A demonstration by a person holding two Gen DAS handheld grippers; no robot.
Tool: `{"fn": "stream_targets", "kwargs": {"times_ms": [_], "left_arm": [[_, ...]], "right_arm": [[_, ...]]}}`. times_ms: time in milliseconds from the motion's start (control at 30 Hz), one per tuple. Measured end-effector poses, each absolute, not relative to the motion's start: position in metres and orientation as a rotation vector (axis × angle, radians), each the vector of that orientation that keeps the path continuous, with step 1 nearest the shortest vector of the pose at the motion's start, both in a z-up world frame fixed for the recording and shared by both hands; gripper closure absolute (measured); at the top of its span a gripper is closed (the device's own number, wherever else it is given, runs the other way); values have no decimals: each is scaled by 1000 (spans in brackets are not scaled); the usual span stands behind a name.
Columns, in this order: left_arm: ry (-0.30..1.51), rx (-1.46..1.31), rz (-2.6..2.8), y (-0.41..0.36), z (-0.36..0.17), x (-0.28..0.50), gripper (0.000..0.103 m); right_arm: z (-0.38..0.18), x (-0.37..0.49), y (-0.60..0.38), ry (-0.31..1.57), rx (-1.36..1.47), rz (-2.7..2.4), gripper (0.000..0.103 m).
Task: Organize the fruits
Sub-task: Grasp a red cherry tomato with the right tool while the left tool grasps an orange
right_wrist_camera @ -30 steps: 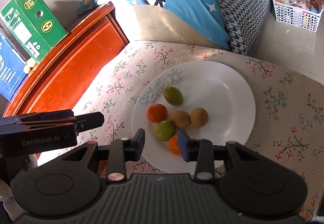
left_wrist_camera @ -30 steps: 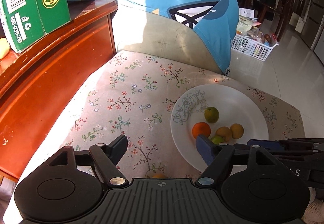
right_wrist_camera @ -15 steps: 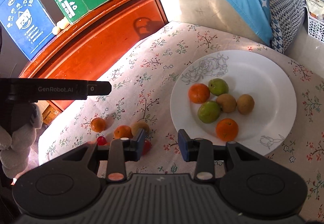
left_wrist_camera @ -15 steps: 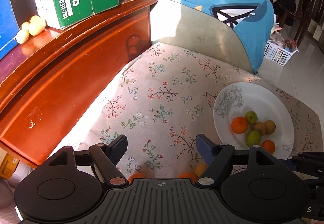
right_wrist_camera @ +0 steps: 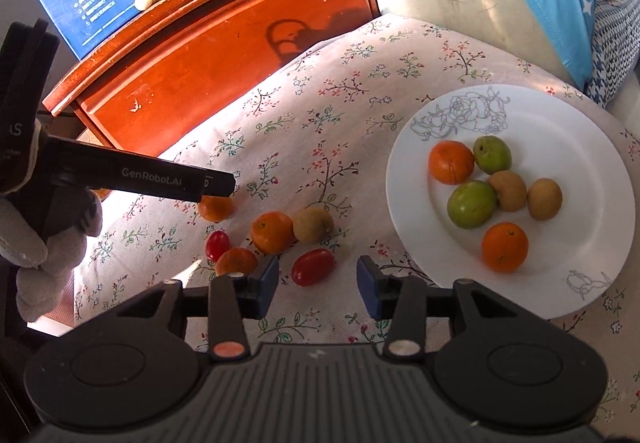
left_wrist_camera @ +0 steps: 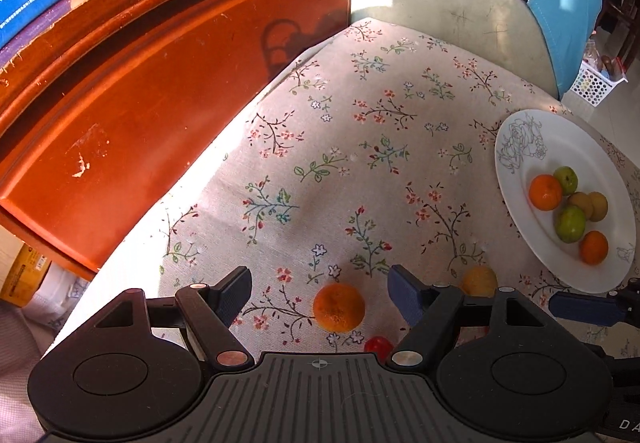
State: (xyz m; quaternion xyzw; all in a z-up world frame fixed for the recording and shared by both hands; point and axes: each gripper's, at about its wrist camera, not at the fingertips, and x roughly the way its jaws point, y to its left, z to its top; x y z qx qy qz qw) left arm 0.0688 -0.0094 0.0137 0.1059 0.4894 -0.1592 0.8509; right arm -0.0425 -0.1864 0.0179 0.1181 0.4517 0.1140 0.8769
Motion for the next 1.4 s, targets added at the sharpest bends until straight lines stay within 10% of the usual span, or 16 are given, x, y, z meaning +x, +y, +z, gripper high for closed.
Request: {"fn": "stream_targets", "kwargs": {"times_ms": [967, 1400], "left_arm": [[1069, 236, -345, -7, -15, 68, 31], [1031, 228, -402, -9, -11, 60, 75]], "right_arm": [[0, -29, -159, 959, 59, 252, 60], [0, -31, -156, 947, 48, 249, 75]]}}
